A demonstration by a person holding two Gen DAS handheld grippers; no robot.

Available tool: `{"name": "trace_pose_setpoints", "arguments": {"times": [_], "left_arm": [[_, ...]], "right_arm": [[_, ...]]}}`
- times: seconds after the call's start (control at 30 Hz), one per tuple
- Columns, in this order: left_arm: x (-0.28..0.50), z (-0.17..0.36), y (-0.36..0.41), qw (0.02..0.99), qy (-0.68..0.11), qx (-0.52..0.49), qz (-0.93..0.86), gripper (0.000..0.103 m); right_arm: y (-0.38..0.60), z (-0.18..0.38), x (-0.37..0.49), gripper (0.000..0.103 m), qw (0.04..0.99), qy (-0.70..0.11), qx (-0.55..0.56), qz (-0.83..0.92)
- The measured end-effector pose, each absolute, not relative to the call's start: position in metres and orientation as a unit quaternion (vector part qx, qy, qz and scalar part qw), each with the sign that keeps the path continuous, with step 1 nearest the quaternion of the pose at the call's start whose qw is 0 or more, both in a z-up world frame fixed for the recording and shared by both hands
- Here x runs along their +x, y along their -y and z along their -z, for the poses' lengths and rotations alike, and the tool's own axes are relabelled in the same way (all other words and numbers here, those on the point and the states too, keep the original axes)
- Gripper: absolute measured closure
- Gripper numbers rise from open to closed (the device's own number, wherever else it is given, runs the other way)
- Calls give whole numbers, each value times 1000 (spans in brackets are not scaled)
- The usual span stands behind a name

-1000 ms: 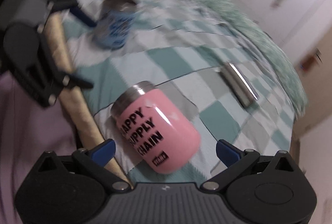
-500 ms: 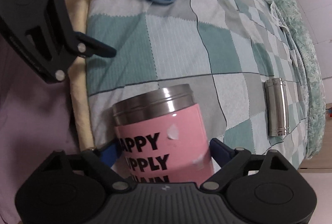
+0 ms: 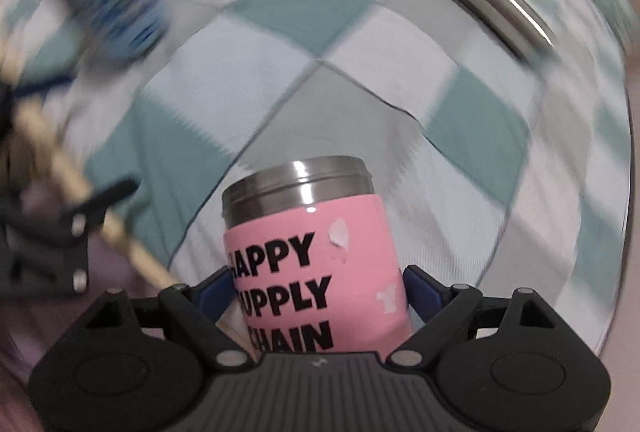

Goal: Flip cup upright
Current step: 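Grasp the pink tumbler body with the right gripper, then rotate the pink tumbler upright with the right gripper and set it beside the blue tumbler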

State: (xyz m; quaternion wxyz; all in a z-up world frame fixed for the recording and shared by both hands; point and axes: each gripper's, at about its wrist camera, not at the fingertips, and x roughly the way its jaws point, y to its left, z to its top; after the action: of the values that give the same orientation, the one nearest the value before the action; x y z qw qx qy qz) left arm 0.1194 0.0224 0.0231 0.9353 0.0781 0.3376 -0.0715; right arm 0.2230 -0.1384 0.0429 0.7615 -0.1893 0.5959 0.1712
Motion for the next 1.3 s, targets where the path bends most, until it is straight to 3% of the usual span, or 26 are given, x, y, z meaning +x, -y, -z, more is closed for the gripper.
{"name": "trace_pose_setpoints", "arguments": {"times": [0.3, 0.63, 0.73, 0.8, 1.13, 1.3], "left_arm": [[130, -17, -23, 934, -342, 77, 75, 0], [132, -18, -18, 935, -337, 73, 83, 0], [132, -19, -19, 936, -334, 70, 81, 0], [132, -21, -20, 937, -333, 68, 81, 0], [134, -22, -21, 938, -330, 69, 78, 0], [133, -21, -20, 937, -332, 67, 79, 0]], "right_arm": [[201, -43, 218, 18, 779, -619, 88, -53], [206, -40, 216, 18, 785, -607, 117, -31], [199, -40, 220, 17, 783, -614, 89, -41], [194, -42, 220, 10, 787, -613, 62, -36], [190, -36, 232, 9, 799, -598, 35, -48], [191, -36, 233, 20, 802, -592, 45, -63]]}}
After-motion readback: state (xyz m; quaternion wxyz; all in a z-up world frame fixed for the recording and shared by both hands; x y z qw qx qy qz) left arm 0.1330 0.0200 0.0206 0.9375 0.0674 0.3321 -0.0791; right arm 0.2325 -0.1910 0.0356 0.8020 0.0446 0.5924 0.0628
